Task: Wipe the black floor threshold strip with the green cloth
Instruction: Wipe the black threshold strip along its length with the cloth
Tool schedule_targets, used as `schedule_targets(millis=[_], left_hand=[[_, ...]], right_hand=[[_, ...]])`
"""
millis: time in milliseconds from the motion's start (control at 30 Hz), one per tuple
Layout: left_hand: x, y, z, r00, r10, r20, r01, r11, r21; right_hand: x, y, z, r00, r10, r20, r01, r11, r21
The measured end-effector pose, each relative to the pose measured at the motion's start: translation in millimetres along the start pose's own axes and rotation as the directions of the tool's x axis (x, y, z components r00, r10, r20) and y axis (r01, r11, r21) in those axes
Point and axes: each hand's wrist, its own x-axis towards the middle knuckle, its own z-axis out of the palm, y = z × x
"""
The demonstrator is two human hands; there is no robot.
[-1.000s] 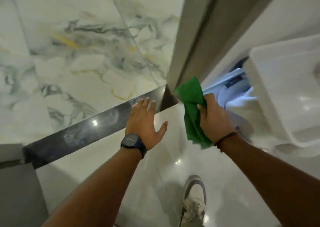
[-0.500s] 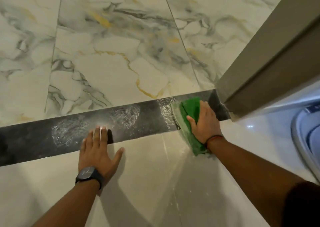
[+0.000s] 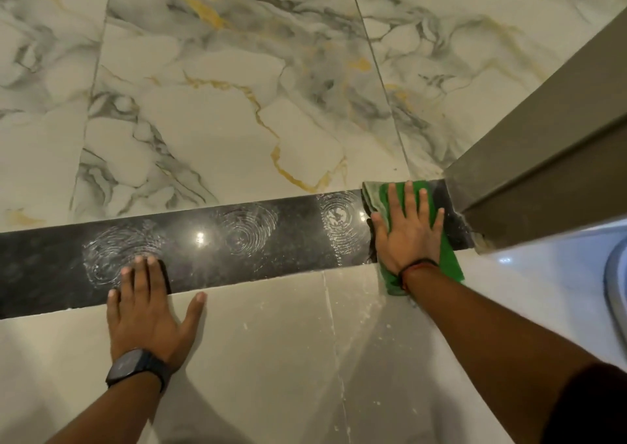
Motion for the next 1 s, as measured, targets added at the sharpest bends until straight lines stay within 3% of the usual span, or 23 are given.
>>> schedule_targets(millis=[233, 333, 433, 500, 733, 833, 1000], left_hand=[[0, 1, -1, 1.000, 0.004, -0.002, -0.004, 1.000, -0.022], [-1, -1, 1, 1.000, -0.001, -0.007, 0.000, 1.000, -0.025], [0, -3, 2, 1.000, 0.001, -0.005, -0.001, 1.000, -0.024], [0, -5, 3, 1.000, 0.013, -0.005, -0.013, 1.000, -0.023], [0, -8, 5, 1.000, 0.023, -0.006, -0.023, 0.999, -0.032], [-2, -11, 5, 1.000, 0.010, -0.010, -0.010, 1.000, -0.028], [-9, -24, 5, 0.998, -0.065, -0.018, 0.064, 0.997, -0.041]], right_hand=[[10, -36, 0, 1.000, -0.001, 0.031, 0.000, 1.000, 0.023], [13, -73, 2, 0.978, -0.196, 0.073, 0.198, 0.980, -0.010], [-9, -118, 11, 0.847, -0.515, 0.129, 0.518, 0.855, 0.014], [-31, -132, 16, 0.742, -0.651, 0.160, 0.655, 0.755, 0.036], [-57, -80, 9, 0.660, -0.734, 0.159, 0.734, 0.676, 0.072], [-54, -43, 4, 0.700, -0.700, 0.145, 0.700, 0.712, 0.055], [-35, -12, -2, 0.904, -0.419, 0.090, 0.419, 0.908, 0.019]])
